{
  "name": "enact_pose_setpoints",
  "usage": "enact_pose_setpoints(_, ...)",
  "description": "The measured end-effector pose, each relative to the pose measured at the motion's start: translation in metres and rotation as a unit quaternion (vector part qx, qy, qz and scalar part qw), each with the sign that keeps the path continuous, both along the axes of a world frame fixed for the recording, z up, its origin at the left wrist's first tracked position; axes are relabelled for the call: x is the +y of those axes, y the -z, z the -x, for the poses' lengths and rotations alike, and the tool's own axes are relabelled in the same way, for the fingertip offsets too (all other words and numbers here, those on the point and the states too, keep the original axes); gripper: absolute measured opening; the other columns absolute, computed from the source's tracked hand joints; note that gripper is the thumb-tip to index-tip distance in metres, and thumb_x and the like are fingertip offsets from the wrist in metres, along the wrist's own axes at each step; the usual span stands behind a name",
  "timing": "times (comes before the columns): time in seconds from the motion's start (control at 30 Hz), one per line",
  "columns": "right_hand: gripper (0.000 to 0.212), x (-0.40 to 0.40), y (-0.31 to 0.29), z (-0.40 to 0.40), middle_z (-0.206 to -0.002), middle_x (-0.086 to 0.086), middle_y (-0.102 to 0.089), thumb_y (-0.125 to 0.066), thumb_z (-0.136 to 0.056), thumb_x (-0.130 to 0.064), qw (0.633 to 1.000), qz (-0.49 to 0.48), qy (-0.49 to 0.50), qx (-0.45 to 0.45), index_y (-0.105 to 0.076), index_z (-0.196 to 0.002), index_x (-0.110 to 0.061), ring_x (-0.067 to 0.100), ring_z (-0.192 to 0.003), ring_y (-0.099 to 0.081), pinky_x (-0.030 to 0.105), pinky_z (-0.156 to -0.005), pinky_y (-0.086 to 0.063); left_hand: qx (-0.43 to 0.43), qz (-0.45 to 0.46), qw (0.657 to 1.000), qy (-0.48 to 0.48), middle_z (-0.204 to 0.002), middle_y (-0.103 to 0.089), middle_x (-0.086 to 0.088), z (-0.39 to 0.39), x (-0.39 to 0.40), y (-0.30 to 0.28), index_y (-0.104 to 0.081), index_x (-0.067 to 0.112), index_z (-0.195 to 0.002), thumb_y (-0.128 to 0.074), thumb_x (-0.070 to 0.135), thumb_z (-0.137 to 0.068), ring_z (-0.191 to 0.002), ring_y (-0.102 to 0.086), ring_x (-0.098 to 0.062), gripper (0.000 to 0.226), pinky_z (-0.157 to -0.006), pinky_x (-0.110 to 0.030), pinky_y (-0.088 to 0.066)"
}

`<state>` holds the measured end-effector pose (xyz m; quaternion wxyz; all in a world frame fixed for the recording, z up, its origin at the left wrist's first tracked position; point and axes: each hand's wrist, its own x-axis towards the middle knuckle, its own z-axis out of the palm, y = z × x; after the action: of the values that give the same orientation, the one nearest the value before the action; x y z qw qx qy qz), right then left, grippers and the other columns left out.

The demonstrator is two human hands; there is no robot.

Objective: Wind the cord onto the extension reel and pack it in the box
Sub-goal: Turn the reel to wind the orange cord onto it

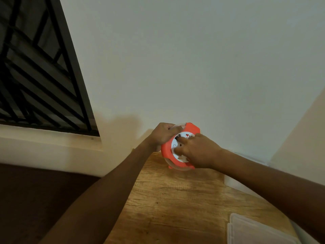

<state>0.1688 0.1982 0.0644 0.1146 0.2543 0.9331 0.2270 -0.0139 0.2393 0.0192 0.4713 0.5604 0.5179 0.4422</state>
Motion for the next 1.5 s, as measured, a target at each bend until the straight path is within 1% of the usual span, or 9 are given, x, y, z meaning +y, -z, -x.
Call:
enact_pose_setpoints(0.2,0.047,-0.002,0.003,-0.009,-0.156,0.024,-0.019,-0.051,-0.099,-0.024,0.996,-0.004,-0.034,-0.084,-0.041,-0.143,-0.036,0.043,-0.114,-0.056,0.052,-0.092,-0.048,0.047,0.016,0.999,0.01,-0.079,-0.081,0.001,0.001,-0.003,0.001,-0.078,0.015,-0.094,-0.07,0.051,-0.096,-0.069,-0.079,-0.02,0.038,-0.059,-0.024,-0.059)
enact_pose_setpoints(0.4,0.044,-0.014,0.007,0.003,-0.151,0.029,-0.025,-0.052,-0.097,-0.02,0.994,-0.066,0.035,-0.086,-0.047,-0.14,-0.029,0.037,-0.09,-0.062,0.043,-0.073,-0.048,0.018,0.027,0.999,0.019,-0.084,-0.082,-0.002,0.005,-0.002,-0.008,-0.078,0.015,-0.097,-0.07,0.048,-0.097,-0.071,-0.079,-0.02,0.034,-0.061,-0.027,-0.061)
enact_pose_setpoints(0.73,0.068,-0.013,0.015,0.018,-0.159,0.02,-0.019,-0.062,-0.094,-0.025,0.981,-0.025,0.174,0.078,-0.027,-0.152,-0.012,0.043,-0.123,-0.052,0.058,-0.101,-0.045,-0.033,-0.034,0.998,-0.042,-0.096,-0.083,-0.002,-0.008,0.0,-0.014,-0.079,0.016,-0.107,-0.071,0.048,-0.097,-0.088,-0.08,-0.028,0.035,-0.075,-0.038,-0.068)
enact_pose_setpoints(0.87,0.064,-0.004,0.004,0.006,-0.16,0.016,-0.016,-0.07,-0.087,-0.024,0.991,0.019,0.106,0.076,-0.043,-0.145,-0.027,0.038,-0.123,-0.053,0.051,-0.1,-0.048,-0.055,-0.013,0.998,-0.039,-0.095,-0.083,-0.001,0.0,-0.002,-0.012,-0.078,0.017,-0.108,-0.071,0.048,-0.097,-0.086,-0.081,-0.029,0.034,-0.07,-0.035,-0.066)
enact_pose_setpoints(0.97,0.059,0.002,-0.004,-0.006,-0.154,0.008,-0.029,-0.07,-0.084,-0.031,0.992,0.094,0.056,0.069,-0.048,-0.138,-0.039,0.031,-0.126,-0.05,0.043,-0.096,-0.049,-0.008,-0.018,1.0,-0.015,-0.093,-0.083,-0.001,0.006,-0.006,-0.002,-0.079,0.018,-0.104,-0.069,0.048,-0.098,-0.082,-0.081,-0.024,0.032,-0.068,-0.03,-0.064)
enact_pose_setpoints(1.07,0.044,-0.002,-0.001,-0.006,-0.142,0.008,-0.045,-0.06,-0.089,-0.039,0.991,0.097,0.033,0.083,-0.053,-0.132,-0.035,0.028,-0.124,-0.049,0.042,-0.097,-0.046,0.038,-0.039,0.998,-0.013,-0.095,-0.082,-0.004,0.003,-0.008,0.007,-0.08,0.014,-0.104,-0.067,0.052,-0.098,-0.085,-0.08,-0.025,0.04,-0.076,-0.033,-0.066)
enact_pose_setpoints(1.23,0.056,-0.004,0.006,0.001,-0.132,0.01,-0.061,-0.067,-0.086,-0.042,0.991,0.024,0.048,0.127,-0.053,-0.133,-0.016,0.03,-0.115,-0.058,0.042,-0.095,-0.047,0.006,-0.029,1.0,-0.004,-0.092,-0.082,-0.002,-0.001,-0.012,0.009,-0.082,0.019,-0.097,-0.07,0.052,-0.095,-0.085,-0.08,-0.025,0.035,-0.071,-0.029,-0.064)
enact_pose_setpoints(1.4,0.066,-0.008,0.013,0.014,-0.123,0.01,-0.065,-0.073,-0.076,-0.043,0.984,-0.006,0.085,0.158,-0.048,-0.13,-0.015,0.031,-0.106,-0.06,0.043,-0.088,-0.05,-0.013,-0.026,0.999,-0.025,-0.089,-0.082,-0.001,-0.004,-0.011,0.008,-0.084,0.024,-0.087,-0.071,0.053,-0.093,-0.081,-0.078,-0.021,0.033,-0.071,-0.03,-0.063)
enact_pose_setpoints(1.5,0.066,-0.006,0.013,0.02,-0.111,0.011,-0.068,-0.067,-0.079,-0.036,0.98,-0.034,0.092,0.175,-0.041,-0.133,-0.008,0.031,-0.097,-0.061,0.04,-0.079,-0.048,-0.08,-0.004,0.996,-0.034,-0.087,-0.079,-0.011,-0.007,-0.011,0.012,-0.081,0.006,-0.089,-0.072,0.042,-0.097,-0.076,-0.074,-0.022,0.039,-0.069,-0.031,-0.061)
